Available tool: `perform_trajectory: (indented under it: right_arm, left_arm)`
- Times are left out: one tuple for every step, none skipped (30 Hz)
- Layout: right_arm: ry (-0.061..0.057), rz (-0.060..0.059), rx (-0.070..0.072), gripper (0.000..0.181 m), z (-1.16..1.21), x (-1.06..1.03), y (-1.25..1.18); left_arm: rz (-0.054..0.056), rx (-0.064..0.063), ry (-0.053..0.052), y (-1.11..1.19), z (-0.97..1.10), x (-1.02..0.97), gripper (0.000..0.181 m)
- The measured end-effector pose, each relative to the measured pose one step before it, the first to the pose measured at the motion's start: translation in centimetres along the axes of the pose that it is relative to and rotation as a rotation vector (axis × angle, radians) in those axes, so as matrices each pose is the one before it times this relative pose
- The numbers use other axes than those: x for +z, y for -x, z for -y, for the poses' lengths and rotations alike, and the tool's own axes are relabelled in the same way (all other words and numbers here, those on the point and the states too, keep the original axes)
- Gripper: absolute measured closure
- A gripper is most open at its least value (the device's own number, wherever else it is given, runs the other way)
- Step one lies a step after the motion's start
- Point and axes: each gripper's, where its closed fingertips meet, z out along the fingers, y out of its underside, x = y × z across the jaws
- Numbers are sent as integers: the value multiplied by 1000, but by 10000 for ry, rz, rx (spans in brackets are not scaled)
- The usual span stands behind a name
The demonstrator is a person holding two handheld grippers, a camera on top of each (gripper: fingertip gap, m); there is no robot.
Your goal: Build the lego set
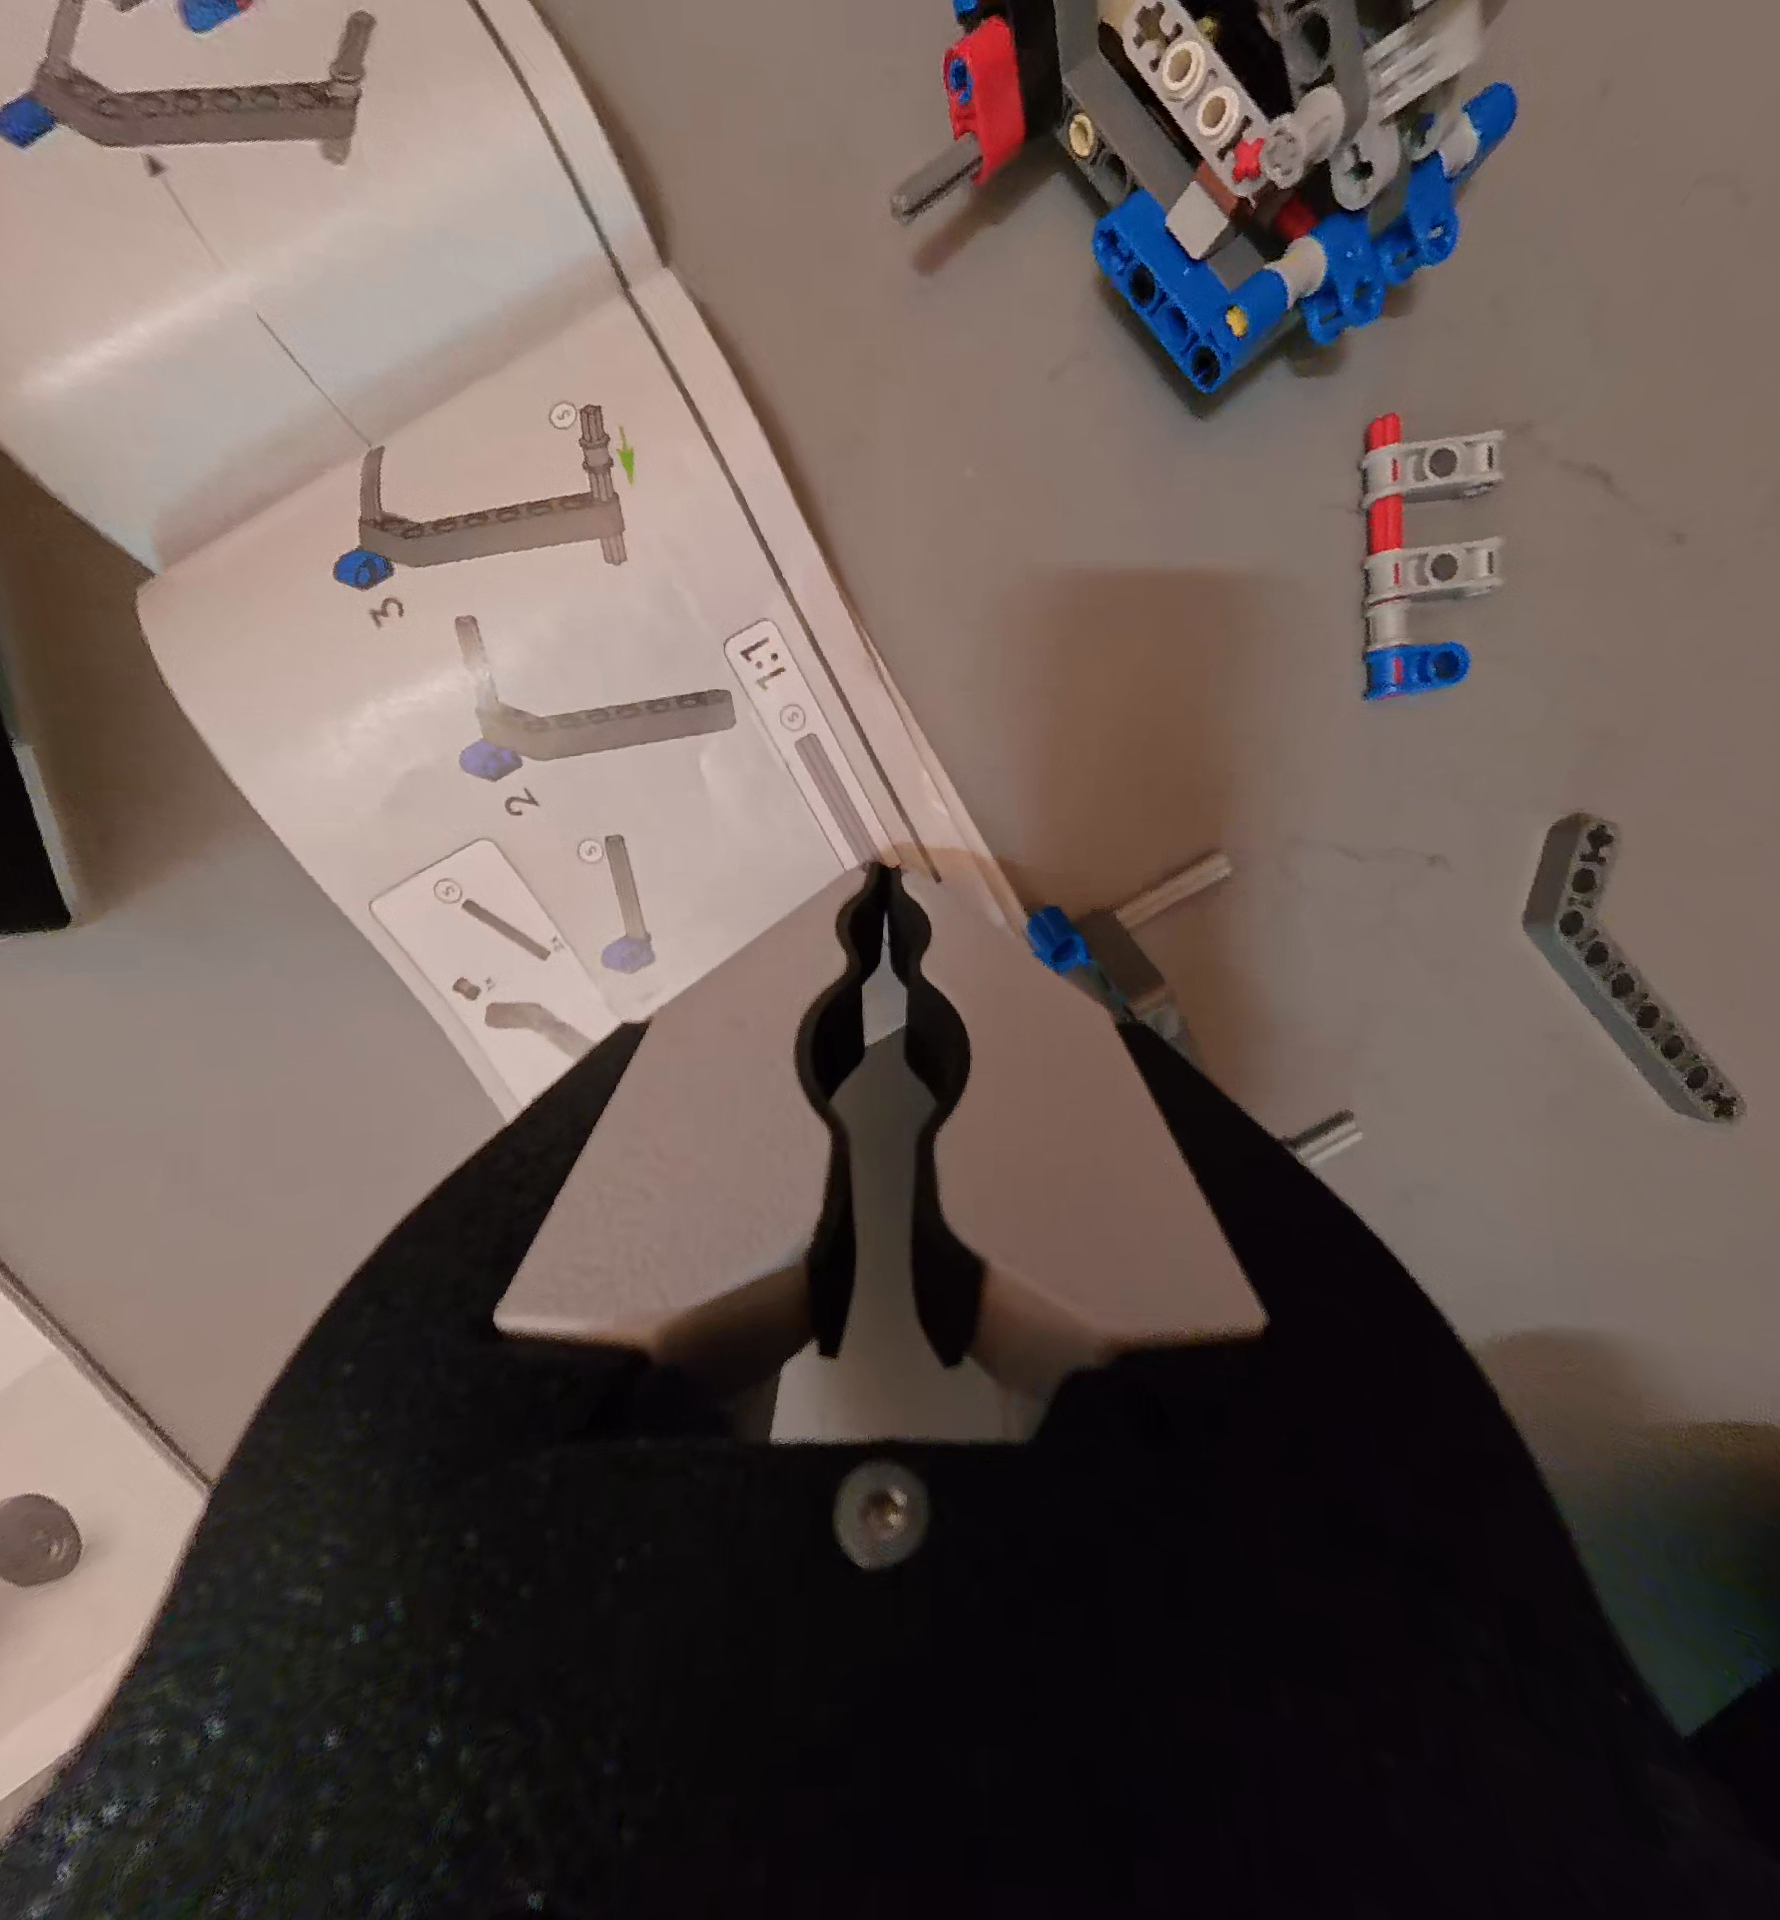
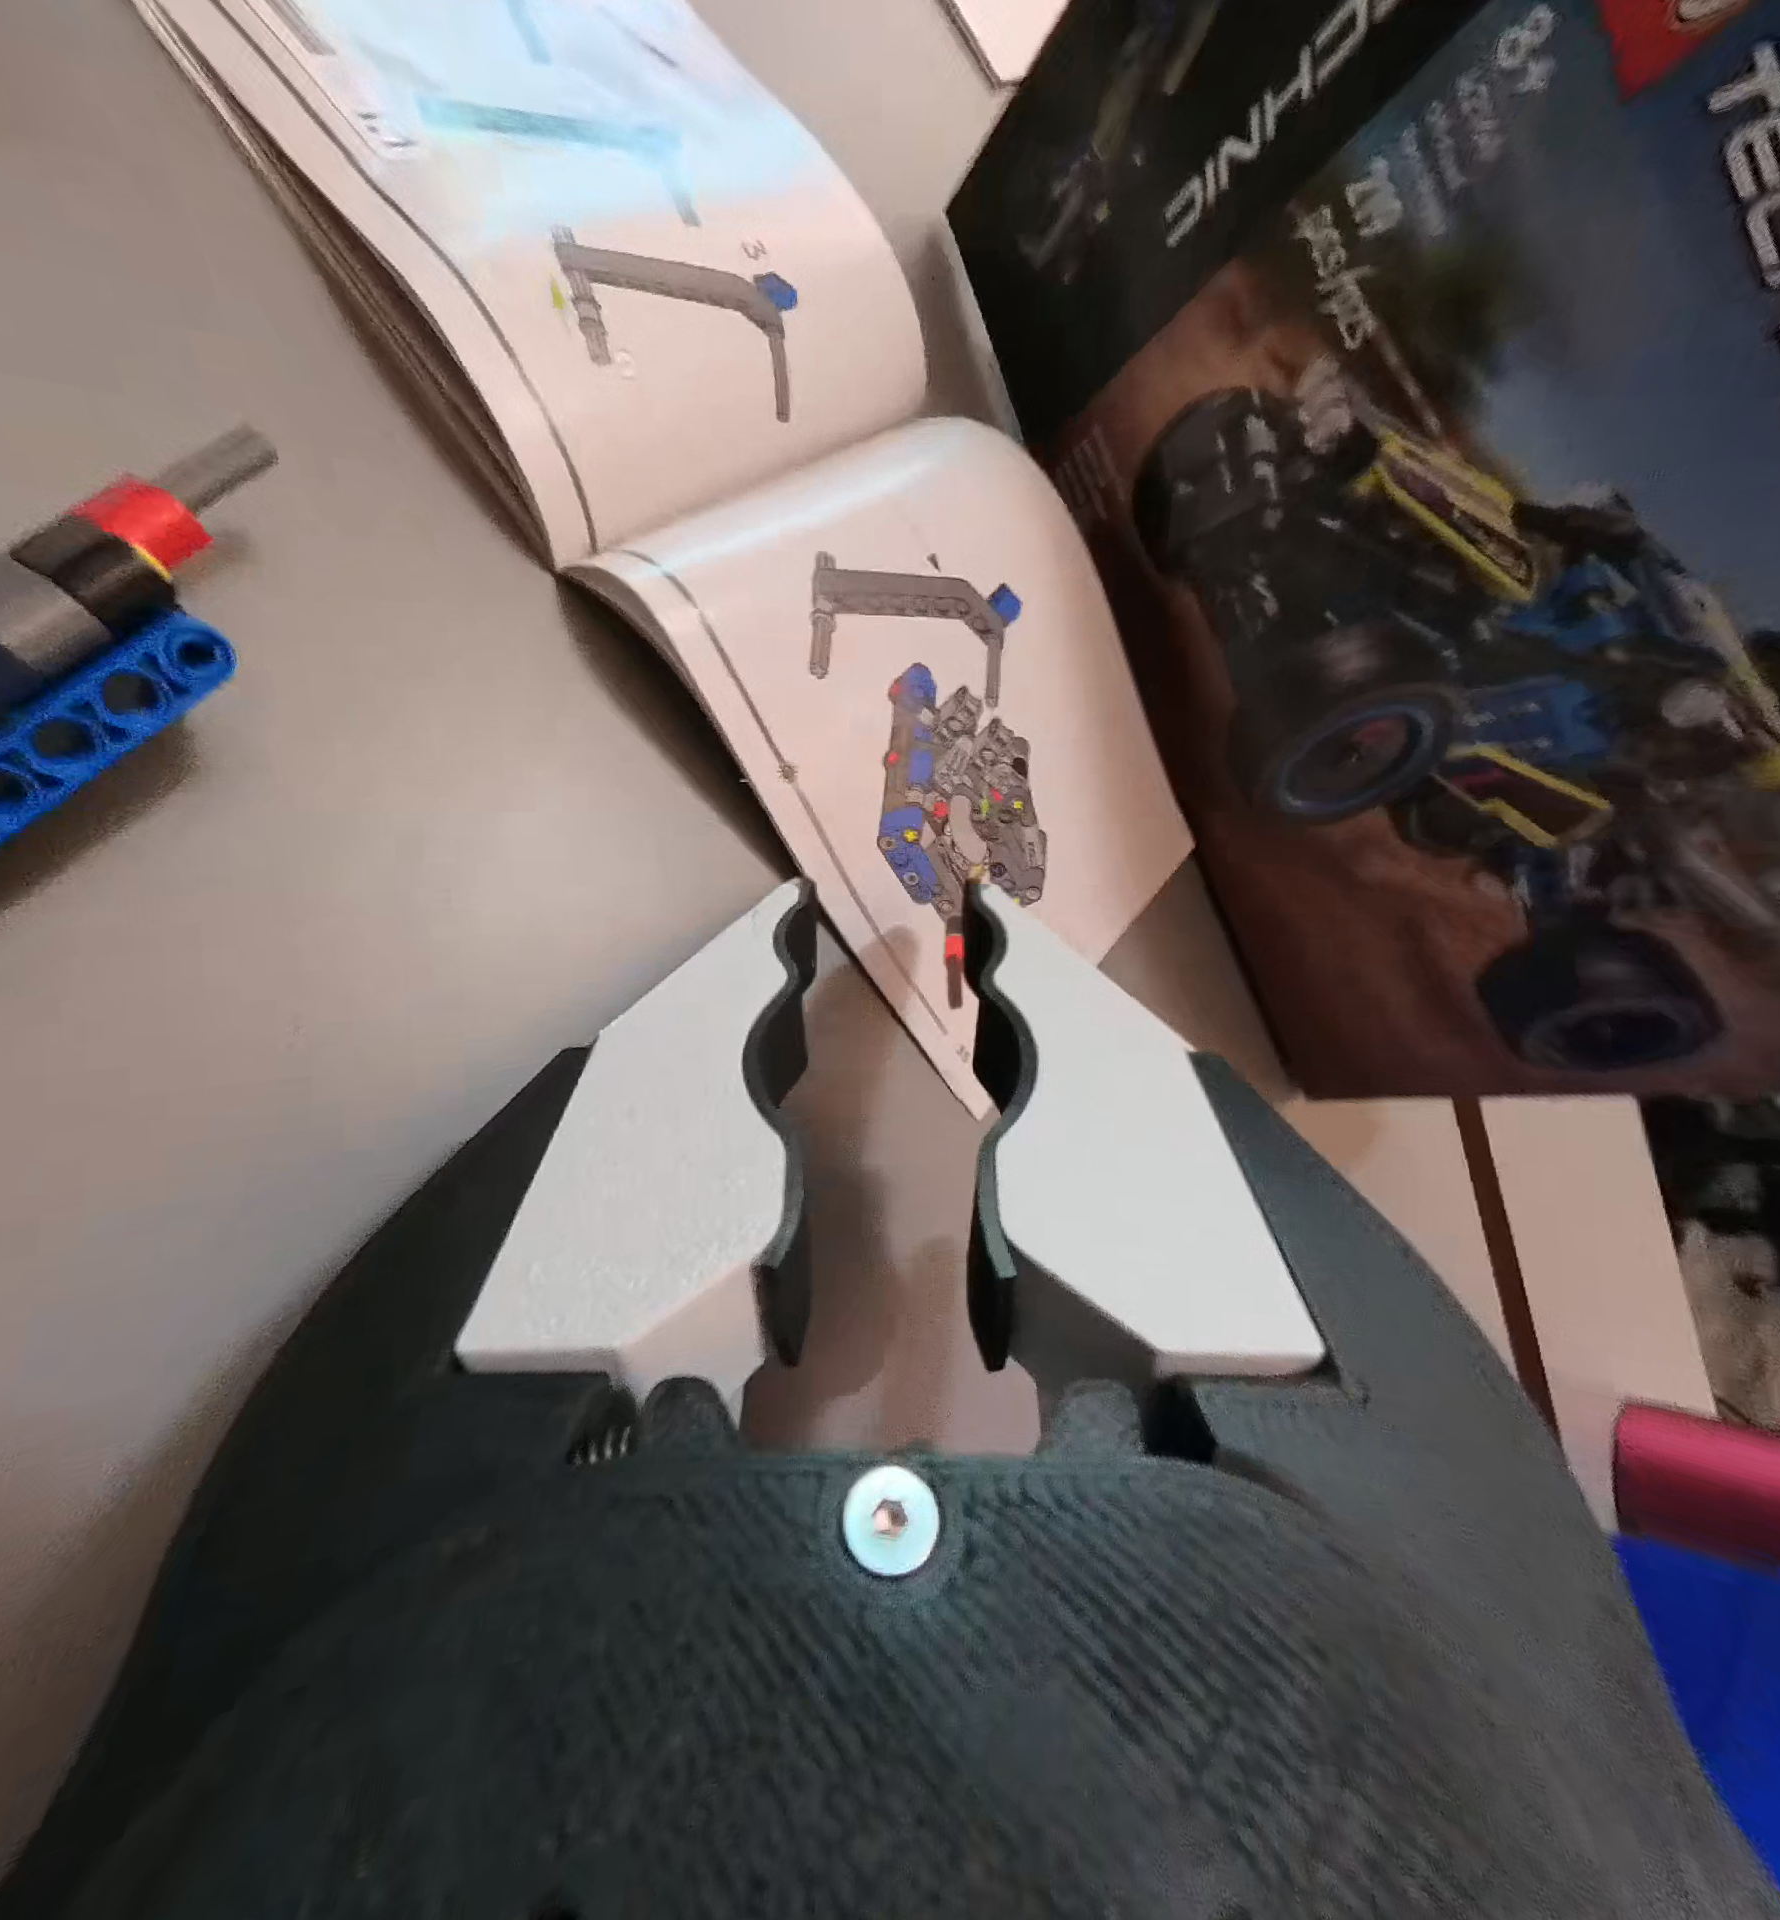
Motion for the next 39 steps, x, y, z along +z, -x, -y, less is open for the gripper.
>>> perform_trajectory:
  right_arm:
    - [-78,318,-11,159,453,259,11]
    - [-31,455,96,160,341,389,170]
    - [147,475,103,161,-57,510,214]
    - [10,332,-9,170,95,373,60]
    - [-32,174,-73,173,120,246,26]
    - [14,327,-88,181,32,164,460]
    - [2,-58,53,181,78,42,26]
    - [10,127,5,181,98,-63,320]
    - [-110,342,102,181,306,-137,739]
    - [-145,490,221,181,406,-161,1034]
    - [-67,410,184,181,331,-130,997]
    - [46,357,-62,181,218,-182,1028]
    - [263,405,-371,181,46,-368,1154]
    - [276,-131,-264,181,187,-563,158]
    - [-185,-932,-153,181,906,-841,-1391]
    - [-486,-1567,-70,181,1252,-974,-2707]
    - [-324,-1943,-84,181,859,-662,-3510]
    - [-15,-1316,-327,181,124,165,-2520]
    - [290,-316,-448,181,-875,941,-744]
    - [616,83,-187,181,-1645,1400,70]
    - [449,165,3,181,-1277,1444,430]
    - [-69,372,-56,181,-297,1062,977]
    - [-208,497,-218,181,77,671,1320]
    - [67,727,-390,181,-93,397,1676]
    - [226,200,-421,181,-109,115,891]
    - [166,15,-535,181,111,-349,410]
    - [220,290,-281,181,54,-611,647]
    - [276,336,-29,181,-54,-682,708]
    - [237,242,5,181,-135,-712,751]
    - [213,203,-107,181,-172,-805,870]
    - [272,177,-40,181,-315,-829,873]
    - [296,170,158,181,-459,-769,800]
    - [183,236,257,181,-389,-686,760]
    - [-7,295,341,181,-160,-540,691]
    - [-83,163,389,181,-38,-371,329]
    - [-281,-261,385,181,239,-379,-428]
    - [-503,-456,416,181,603,-483,-881]
    - [-550,-367,504,181,803,-523,-875]
    - [-524,-191,482,177,984,-453,-664]
  left_arm:
    - [-39,3,83,27,-130,-68,181]
    - [-6,-22,71,67,-119,-63,181]
    - [7,-59,59,76,-121,-53,181]
    - [37,-65,72,72,-166,-84,181]
    - [68,-41,75,57,-222,-106,181]
    - [87,-24,52,49,-240,-99,181]
    - [84,-29,17,22,-238,-116,181]
    - [64,-34,-21,10,-212,-90,181]
    - [29,-28,-48,-34,-191,-91,181]
    - [-7,-24,-59,-53,-166,-81,181]
    - [-27,-30,-55,-51,-149,-75,181]
    - [-31,-39,-56,-16,-106,-47,181]
    - [-27,-27,-49,-7,-73,-44,181]
    - [-17,-4,-44,2,-34,-15,181]
    - [-13,13,-31,-1,3,-9,181]
    - [-21,15,-2,3,1,0,181]
    - [-30,19,23,-1,5,1,181]
    - [-34,24,47,6,4,-1,181]
    - [-26,9,68,-1,-12,1,181]
    - [-1,1,77,9,2,-4,181]
    - [39,-3,60,-3,3,-1,181]
    - [78,-19,16,13,-2,0,181]
    - [104,-33,-36,1,8,8,181]
    - [123,-37,-72,5,6,-2,181]
    - [122,-15,-75,-10,-19,-16,181]
    - [98,32,-57,-48,-32,-15,181]
    - [66,75,-38,-52,-35,-20,181]
    - [35,82,-25,-21,-18,-12,181]
    - [-1,43,-37,-14,32,3,181]
    - [-37,-13,-66,17,59,33,181]
    - [-31,-25,-97,42,131,46,181]
    - [25,-6,-147,135,211,107,181]
    - [51,-11,-192,188,328,167,181]
    - [-9,-25,-164,97,370,207,181]
    - [-22,4,-130,49,399,205,181]
    - [40,52,-90,98,382,202,181]
    - [100,72,-60,140,364,161,181]
    - [79,72,-33,48,328,94,181]
    - [79,67,-25,22,303,31,181]
